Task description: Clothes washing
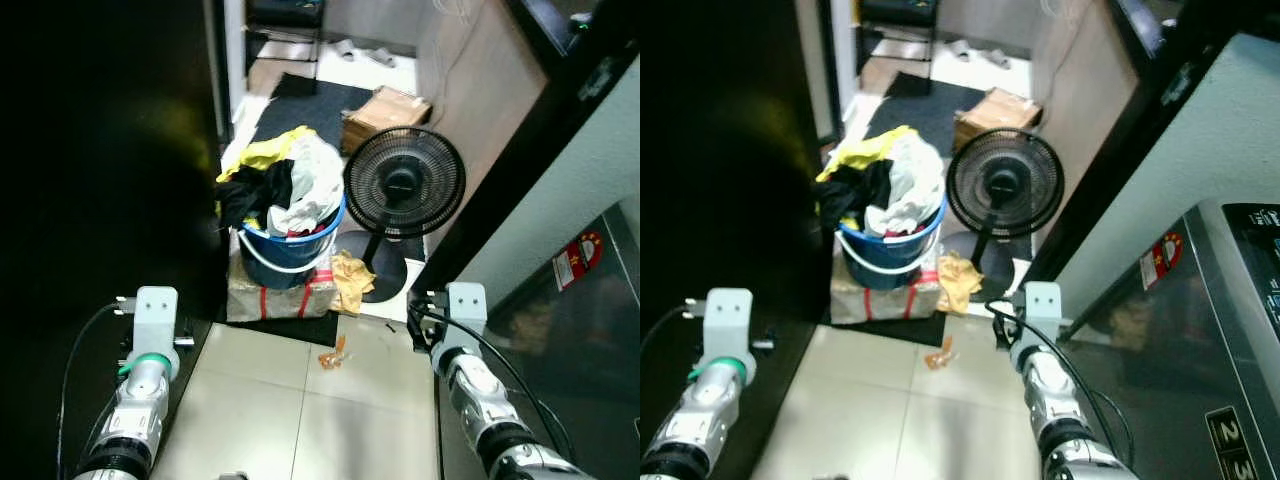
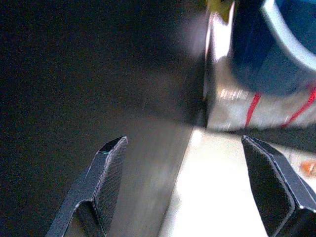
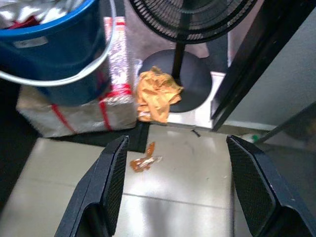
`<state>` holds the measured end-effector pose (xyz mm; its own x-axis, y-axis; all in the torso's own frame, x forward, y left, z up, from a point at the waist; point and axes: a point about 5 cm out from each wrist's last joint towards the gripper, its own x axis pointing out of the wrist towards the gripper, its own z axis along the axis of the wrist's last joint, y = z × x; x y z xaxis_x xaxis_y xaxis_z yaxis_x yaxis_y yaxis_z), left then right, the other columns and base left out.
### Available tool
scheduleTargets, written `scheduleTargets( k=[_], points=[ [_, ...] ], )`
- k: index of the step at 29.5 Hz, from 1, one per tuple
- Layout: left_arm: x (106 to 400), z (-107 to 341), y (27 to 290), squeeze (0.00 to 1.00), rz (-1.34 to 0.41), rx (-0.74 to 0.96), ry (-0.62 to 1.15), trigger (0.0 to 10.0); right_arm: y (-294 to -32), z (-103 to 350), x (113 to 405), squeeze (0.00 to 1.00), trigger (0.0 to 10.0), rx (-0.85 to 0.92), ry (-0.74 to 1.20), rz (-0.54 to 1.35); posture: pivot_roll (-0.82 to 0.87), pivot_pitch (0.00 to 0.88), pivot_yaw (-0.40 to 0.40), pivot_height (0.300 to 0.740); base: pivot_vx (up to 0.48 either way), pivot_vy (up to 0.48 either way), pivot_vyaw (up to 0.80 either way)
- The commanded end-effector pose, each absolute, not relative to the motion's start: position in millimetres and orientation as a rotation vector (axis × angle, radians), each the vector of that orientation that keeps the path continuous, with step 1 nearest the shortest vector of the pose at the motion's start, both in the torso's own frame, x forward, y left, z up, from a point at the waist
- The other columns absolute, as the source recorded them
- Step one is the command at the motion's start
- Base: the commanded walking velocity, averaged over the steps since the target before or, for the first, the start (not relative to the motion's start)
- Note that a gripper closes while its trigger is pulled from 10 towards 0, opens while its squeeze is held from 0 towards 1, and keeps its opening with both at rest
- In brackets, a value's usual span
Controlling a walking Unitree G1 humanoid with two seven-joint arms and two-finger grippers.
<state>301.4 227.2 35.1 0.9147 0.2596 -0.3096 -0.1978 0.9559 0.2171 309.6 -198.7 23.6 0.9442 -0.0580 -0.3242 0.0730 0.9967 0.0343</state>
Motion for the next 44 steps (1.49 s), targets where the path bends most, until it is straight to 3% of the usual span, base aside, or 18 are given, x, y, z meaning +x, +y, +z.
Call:
scheduleTargets(
  k=[1,34,40,44],
  points=[
    [295.9,24.9,220.9,0.0,0.222,0.181,0.377,10.0,-204.4,16.7,302.7,0.0,10.0,0.04,0.355,-0.084,0.03,0.029,-0.045,0.74,0.435,0.0,0.0],
    [298.0,23.5,220.8,0.0,0.227,0.182,0.364,10.0,-207.9,15.9,301.4,0.0,10.0,0.011,0.358,-0.083,0.03,0.034,-0.045,0.74,0.434,0.0,0.05],
    [297.5,22.5,220.2,0.0,0.222,0.184,0.366,10.0,-210.8,16.4,301.3,0.0,10.0,0.012,0.356,-0.094,0.03,0.034,-0.045,0.74,0.433,0.0,-0.7],
    [294.3,17.7,206.1,0.0,-0.026,0.141,0.371,10.0,-210.6,18.3,302.5,0.0,10.0,-0.021,0.345,-0.08,0.03,0.037,-0.047,0.74,0.382,0.0,0.0]
  ],
)
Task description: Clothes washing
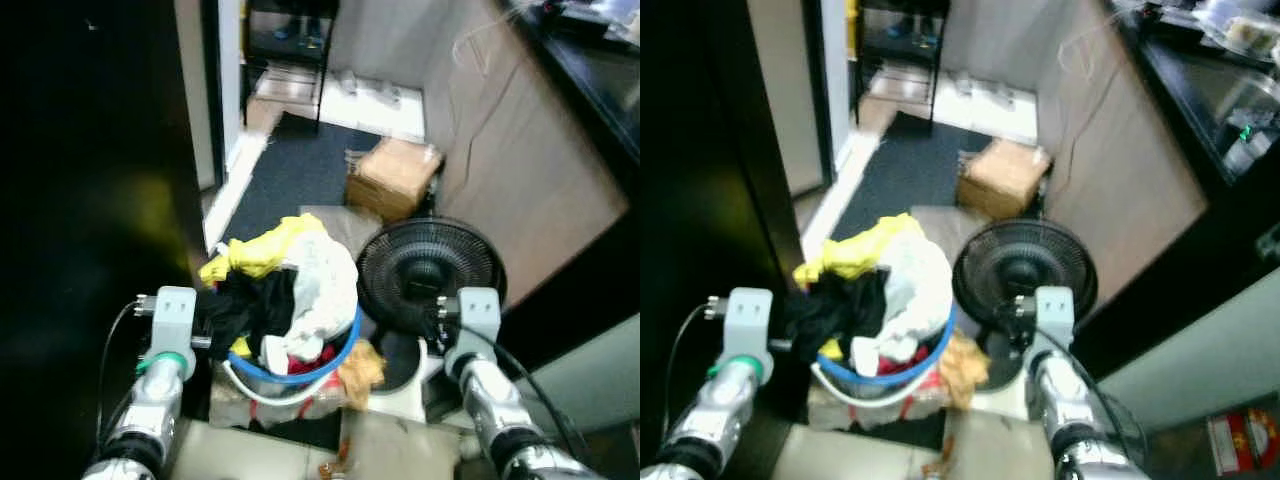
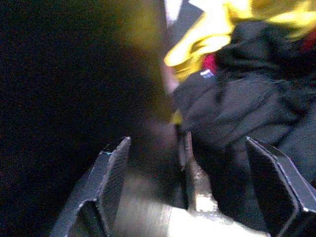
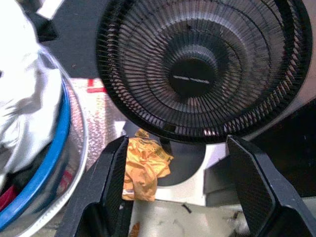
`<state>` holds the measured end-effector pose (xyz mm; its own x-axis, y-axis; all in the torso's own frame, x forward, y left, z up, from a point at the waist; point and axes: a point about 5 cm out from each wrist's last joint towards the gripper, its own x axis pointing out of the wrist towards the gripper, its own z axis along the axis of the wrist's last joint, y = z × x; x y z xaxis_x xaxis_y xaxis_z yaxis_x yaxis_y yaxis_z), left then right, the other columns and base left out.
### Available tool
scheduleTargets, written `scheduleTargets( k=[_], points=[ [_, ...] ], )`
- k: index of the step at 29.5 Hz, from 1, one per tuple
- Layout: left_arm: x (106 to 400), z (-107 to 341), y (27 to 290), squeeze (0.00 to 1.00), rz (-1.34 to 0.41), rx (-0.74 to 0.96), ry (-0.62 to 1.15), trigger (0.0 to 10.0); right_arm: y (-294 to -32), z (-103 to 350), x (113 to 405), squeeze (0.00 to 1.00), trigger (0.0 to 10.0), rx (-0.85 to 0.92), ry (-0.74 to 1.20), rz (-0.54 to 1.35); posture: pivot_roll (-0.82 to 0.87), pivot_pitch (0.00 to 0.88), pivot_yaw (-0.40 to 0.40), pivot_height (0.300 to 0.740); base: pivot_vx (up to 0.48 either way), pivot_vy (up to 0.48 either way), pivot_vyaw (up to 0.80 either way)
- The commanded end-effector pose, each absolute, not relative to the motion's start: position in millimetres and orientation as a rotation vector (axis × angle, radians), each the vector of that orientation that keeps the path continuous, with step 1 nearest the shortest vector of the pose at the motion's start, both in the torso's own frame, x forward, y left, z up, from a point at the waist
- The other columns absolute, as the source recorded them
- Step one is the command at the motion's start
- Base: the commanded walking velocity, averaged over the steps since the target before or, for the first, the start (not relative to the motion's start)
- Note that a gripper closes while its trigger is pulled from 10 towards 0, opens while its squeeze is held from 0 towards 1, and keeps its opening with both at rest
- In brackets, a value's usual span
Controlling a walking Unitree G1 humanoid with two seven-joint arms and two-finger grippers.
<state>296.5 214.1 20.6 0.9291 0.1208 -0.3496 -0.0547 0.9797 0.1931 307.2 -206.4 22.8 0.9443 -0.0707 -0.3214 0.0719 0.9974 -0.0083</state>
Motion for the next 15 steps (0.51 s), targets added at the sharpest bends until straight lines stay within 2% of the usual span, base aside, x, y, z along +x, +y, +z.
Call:
scheduleTargets(
  k=[1,3,7,10,11,12,13,15],
  points=[
    [294.3,17.7,206.1,0.0,-0.026,0.141,0.371,10.0,-210.6,18.3,302.5,0.0,10.0,-0.021,0.345,-0.08,0.03,0.037,-0.047,0.74,0.368,0.0,0.0],
    [297.6,28.3,207.1,0.0,-0.135,0.083,0.322,10.0,-211.4,27.0,308.6,0.0,10.0,-0.055,0.305,-0.062,0.02,0.036,-0.044,0.74,0.368,0.0,0.0],
    [305.4,46.3,204.4,0.0,-0.228,0.101,0.253,10.0,-211.0,40.7,318.1,0.0,10.0,-0.07,0.243,-0.035,0.03,0.037,-0.045,0.74,0.375,0.0,0.0],
    [320.4,79.7,174.8,0.0,-0.342,0.178,0.121,10.0,-194.5,73.7,340.1,0.0,10.0,-0.038,0.1,0.056,0.02,0.033,-0.042,0.74,0.346,0.0,0.0],
    [320.4,79.7,174.8,0.0,-0.342,0.178,0.121,10.0,-194.5,73.7,340.1,0.0,10.0,-0.038,0.1,0.056,0.02,0.033,-0.042,0.74,0.296,0.0,0.0],
    [326.6,97.6,150.4,0.0,-0.374,0.218,0.044,10.0,-177.7,92.6,350.0,0.0,10.0,-0.085,0.025,0.146,0.02,0.034,-0.043,0.74,0.0,0.0,0.0],
    [326.6,97.6,150.4,0.0,-0.374,0.218,0.044,10.0,-177.7,92.6,350.0,0.0,10.0,-0.085,0.025,0.146,0.02,0.034,-0.043,0.74,0.0,0.0,0.0],
    [328.8,110.8,129.1,0.0,-0.397,0.223,-0.009,10.0,-159.4,106.2,355.6,0.0,10.0,-0.155,-0.028,0.243,0.02,0.032,-0.044,0.74,0.0,0.0,0.0]
  ],
)
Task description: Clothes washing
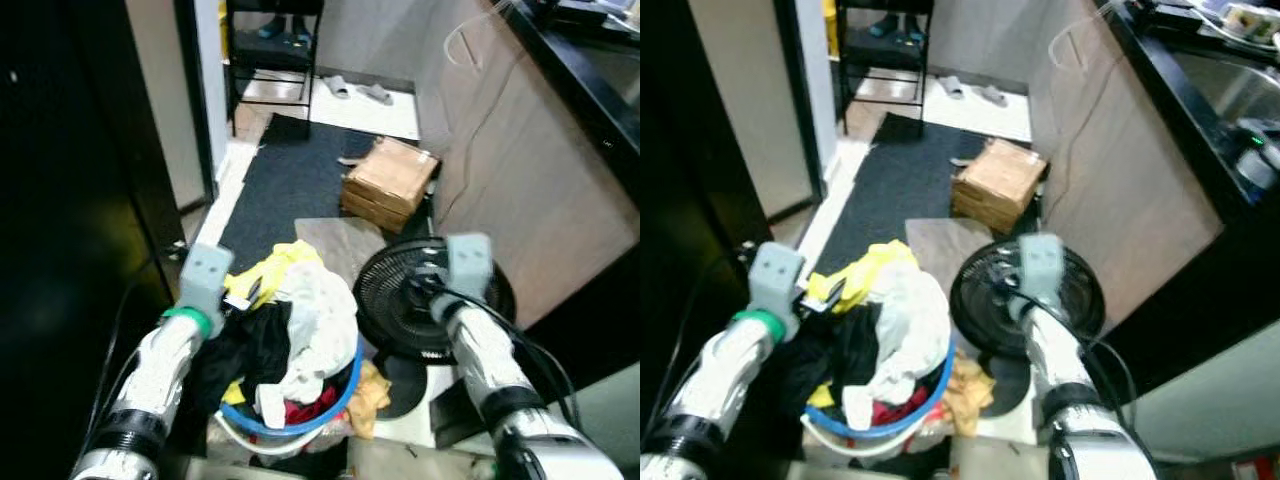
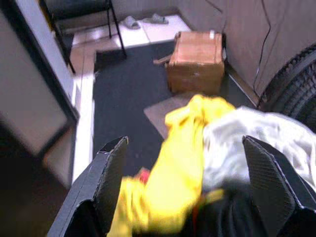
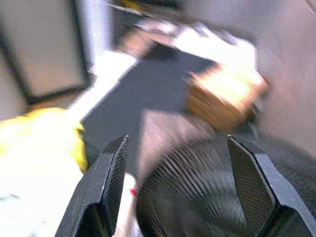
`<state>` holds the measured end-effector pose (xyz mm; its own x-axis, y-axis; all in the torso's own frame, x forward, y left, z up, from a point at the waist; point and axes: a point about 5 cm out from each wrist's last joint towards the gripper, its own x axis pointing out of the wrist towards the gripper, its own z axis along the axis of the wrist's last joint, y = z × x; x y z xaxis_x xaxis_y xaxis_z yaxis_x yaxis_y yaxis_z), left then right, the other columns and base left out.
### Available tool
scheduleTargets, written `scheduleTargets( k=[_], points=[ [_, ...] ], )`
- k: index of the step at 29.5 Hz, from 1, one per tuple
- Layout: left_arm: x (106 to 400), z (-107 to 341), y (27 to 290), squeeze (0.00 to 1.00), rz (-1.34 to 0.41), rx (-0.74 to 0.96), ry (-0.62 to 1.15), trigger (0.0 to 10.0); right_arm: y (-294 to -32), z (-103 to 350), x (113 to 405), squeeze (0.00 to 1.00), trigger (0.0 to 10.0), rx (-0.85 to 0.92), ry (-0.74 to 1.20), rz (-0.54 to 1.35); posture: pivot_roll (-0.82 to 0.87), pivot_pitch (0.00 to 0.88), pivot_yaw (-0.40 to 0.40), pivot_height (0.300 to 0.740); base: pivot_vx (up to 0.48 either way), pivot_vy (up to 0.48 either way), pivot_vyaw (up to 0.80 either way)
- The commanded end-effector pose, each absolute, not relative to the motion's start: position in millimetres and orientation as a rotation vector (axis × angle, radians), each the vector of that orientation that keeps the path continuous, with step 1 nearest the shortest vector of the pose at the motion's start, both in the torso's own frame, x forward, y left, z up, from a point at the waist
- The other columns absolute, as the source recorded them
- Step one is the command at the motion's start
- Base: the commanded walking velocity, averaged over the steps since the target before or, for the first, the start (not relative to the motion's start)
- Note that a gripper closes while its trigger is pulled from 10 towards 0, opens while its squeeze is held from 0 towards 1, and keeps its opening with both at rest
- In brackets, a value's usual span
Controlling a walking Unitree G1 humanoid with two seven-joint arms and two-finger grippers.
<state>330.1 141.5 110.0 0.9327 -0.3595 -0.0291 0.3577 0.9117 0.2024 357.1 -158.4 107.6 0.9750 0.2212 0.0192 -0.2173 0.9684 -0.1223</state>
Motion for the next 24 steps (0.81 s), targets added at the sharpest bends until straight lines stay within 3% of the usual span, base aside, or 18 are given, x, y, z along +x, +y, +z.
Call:
scheduleTargets(
  k=[1,9,17,24],
  points=[
    [328.8,110.8,129.1,0.0,-0.397,0.223,-0.009,10.0,-159.4,106.2,355.6,0.0,10.0,-0.155,-0.028,0.243,0.02,0.032,-0.044,0.74,0.0,0.0,0.0],
    [329.7,116.5,107.9,0.0,-0.371,0.268,0.049,10.0,-113.0,138.7,365.4,0.0,10.0,-0.246,-0.152,0.416,0.03,0.035,-0.048,0.74,0.0,0.0,0.0],
    [336.7,116.2,130.7,0.0,-0.181,0.305,0.071,10.0,-106.6,136.8,372.1,0.0,10.0,-0.287,-0.097,0.402,0.04,0.048,-0.065,0.74,0.0,0.0,0.0],
    [327.6,116.4,150.5,0.0,-0.107,0.24,0.082,10.0,-96.2,117.6,371.6,0.0,10.0,-0.137,0.044,0.382,0.08,0.113,-0.087,0.74,0.0,0.0,0.0]
  ],
)
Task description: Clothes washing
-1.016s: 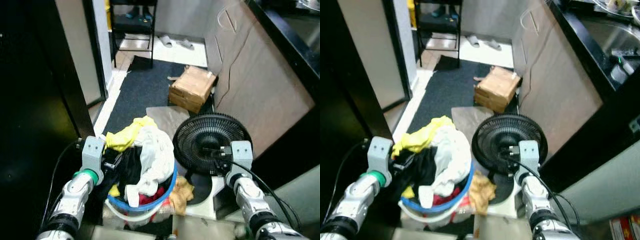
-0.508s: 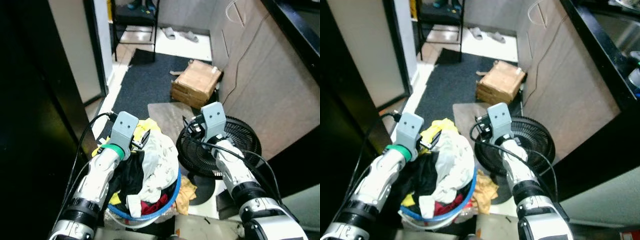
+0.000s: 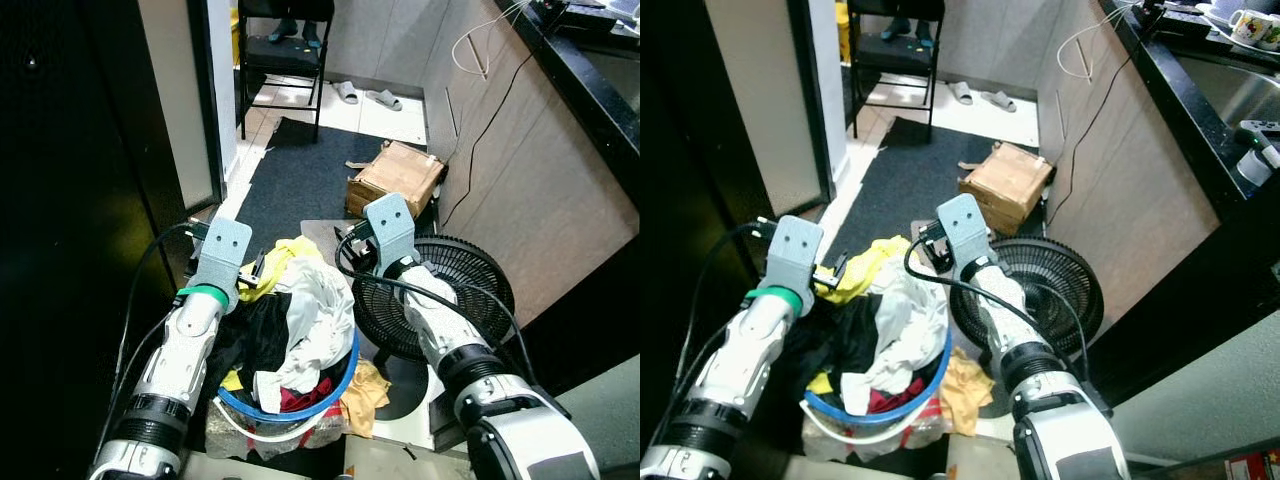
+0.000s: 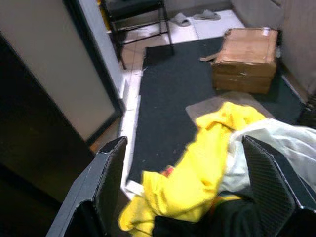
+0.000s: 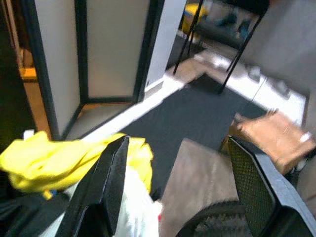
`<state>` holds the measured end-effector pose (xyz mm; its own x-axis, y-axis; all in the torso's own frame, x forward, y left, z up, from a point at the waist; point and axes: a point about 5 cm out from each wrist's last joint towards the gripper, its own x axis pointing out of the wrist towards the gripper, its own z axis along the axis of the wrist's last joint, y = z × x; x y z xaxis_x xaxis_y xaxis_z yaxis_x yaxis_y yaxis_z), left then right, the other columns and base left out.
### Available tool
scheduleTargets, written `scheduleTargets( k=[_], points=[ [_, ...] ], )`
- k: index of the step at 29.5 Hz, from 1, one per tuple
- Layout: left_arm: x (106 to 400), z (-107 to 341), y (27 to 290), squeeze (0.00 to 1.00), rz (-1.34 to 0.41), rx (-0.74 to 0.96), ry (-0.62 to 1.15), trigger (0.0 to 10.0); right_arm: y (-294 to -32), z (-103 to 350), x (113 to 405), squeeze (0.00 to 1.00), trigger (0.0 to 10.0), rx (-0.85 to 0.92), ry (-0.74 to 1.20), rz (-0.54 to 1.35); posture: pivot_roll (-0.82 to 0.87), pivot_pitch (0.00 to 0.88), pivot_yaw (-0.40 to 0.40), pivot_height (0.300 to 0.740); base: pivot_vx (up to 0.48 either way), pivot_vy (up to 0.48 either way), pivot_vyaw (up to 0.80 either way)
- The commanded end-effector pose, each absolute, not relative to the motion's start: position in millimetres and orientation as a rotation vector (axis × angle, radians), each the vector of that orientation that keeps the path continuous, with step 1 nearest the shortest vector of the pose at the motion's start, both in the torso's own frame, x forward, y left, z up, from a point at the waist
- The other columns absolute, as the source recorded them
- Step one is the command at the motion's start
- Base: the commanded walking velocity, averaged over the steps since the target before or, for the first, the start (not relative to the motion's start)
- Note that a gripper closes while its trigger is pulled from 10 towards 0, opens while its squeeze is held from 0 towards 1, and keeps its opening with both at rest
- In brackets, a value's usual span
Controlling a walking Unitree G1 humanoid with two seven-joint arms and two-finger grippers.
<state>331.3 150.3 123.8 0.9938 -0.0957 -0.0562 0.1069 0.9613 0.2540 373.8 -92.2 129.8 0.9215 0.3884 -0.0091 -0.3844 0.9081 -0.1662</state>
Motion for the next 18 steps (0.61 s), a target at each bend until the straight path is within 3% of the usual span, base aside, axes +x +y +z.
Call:
scheduleTargets(
  k=[1,5,7,18],
  points=[
    [323.6,115.5,153.7,0.0,-0.099,0.219,0.096,10.0,-91.4,107.3,367.7,0.0,10.0,-0.117,0.102,0.42,0.08,0.126,-0.092,0.74,0.0,0.0,0.0],
    [317.1,117.0,159.5,0.0,-0.075,0.169,0.12,10.0,-85.5,93.1,359.5,0.0,10.0,-0.134,0.163,0.497,0.09,0.153,-0.1,0.74,0.0,0.0,0.0],
    [310.7,114.5,174.6,0.0,-0.023,0.137,0.153,10.0,-81.4,81.8,352.1,0.0,10.0,-0.127,0.211,0.56,0.09,0.196,-0.108,0.74,0.0,0.0,0.0],
    [282.0,99.7,217.7,0.0,0.088,0.222,0.219,10.0,-77.9,53.6,332.9,0.0,10.0,-0.103,0.321,0.631,0.05,0.324,-0.127,0.74,0.0,0.0,0.0]
  ],
)
